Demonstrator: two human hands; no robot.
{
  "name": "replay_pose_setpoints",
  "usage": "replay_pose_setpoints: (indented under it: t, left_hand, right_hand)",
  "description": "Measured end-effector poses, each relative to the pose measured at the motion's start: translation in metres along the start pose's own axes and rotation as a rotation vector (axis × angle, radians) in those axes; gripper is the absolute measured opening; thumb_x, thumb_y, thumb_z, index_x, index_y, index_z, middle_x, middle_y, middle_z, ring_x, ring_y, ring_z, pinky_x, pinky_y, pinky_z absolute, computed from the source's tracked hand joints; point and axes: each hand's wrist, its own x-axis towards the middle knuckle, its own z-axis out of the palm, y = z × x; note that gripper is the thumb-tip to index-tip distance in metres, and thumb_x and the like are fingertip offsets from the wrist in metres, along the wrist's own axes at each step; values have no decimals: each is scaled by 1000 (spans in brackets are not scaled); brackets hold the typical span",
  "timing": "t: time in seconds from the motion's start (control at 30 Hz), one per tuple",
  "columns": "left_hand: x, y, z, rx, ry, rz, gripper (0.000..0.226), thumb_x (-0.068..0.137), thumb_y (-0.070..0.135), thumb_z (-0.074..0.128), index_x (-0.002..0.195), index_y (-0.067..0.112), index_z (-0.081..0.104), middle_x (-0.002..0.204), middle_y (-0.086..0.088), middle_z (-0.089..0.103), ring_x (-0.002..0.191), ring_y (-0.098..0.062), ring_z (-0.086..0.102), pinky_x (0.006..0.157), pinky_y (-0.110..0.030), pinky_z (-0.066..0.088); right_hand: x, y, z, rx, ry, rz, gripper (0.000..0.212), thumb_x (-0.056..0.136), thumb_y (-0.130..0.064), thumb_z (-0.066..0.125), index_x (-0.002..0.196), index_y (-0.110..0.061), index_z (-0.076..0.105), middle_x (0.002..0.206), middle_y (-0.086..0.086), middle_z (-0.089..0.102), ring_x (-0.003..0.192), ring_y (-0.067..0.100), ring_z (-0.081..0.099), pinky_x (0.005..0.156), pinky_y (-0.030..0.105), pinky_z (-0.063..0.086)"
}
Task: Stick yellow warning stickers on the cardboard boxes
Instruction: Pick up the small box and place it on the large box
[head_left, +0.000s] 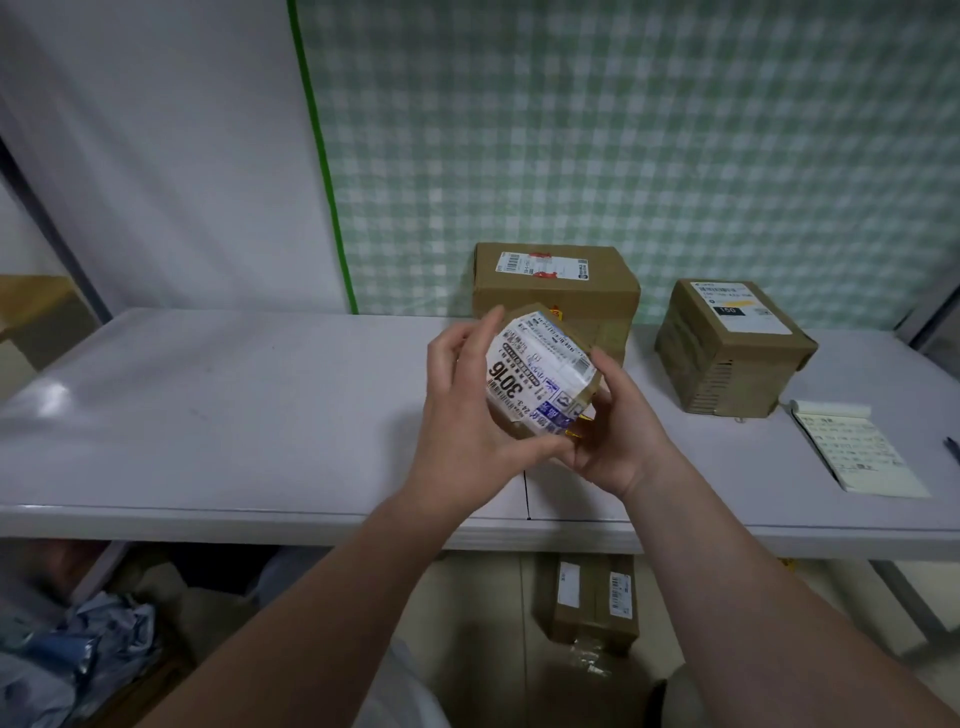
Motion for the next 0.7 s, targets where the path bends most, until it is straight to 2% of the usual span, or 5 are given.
replay_pose_setpoints:
  t: [0.2, 0.27, 0.37, 0.5, 0.7]
  left_hand:
    - [-4, 4, 1, 39, -16, -119, 119, 51, 44, 86, 146, 27, 17, 127, 9, 21, 129, -11, 30, 105, -18, 28]
    - [-2, 3, -2, 3, -10, -165, 112, 54, 43, 85, 144, 32, 19, 124, 10, 23, 127, -9, 31, 100, -12, 27]
    - [2, 1, -9, -116, -24, -239, 94, 60, 38, 84, 134, 44, 26, 122, 10, 30, 112, 9, 36, 86, 0, 27]
    - [6, -9, -14, -237, -47, -321, 98, 56, 43, 79, 140, 41, 30, 127, 12, 37, 120, -6, 43, 99, -29, 39]
    - [9, -15, -21, -559, -55, -487, 78, 77, 7, 71, 139, 37, 35, 135, 7, 47, 113, -14, 56, 92, -36, 50]
  right_hand:
    - [-16, -6, 9, -53, 72, -26, 50, 78, -66, 57, 106, -25, 67, 97, 9, 69, 85, 24, 68, 53, 28, 56]
    - [-20, -8, 11, -64, 108, -62, 53, 77, -67, 56, 108, -25, 65, 100, 10, 65, 83, 22, 67, 59, 30, 56]
    - [-25, -11, 10, -54, 130, -104, 58, 77, -68, 56, 118, -27, 61, 106, 8, 61, 83, 22, 65, 67, 33, 54]
    - [-32, -15, 10, -72, 154, -145, 49, 79, -66, 55, 110, -30, 60, 107, 7, 62, 87, 23, 65, 72, 32, 54]
    - [-37, -18, 12, -96, 207, -176, 46, 79, -65, 57, 100, -24, 60, 100, 7, 62, 81, 21, 61, 60, 28, 52]
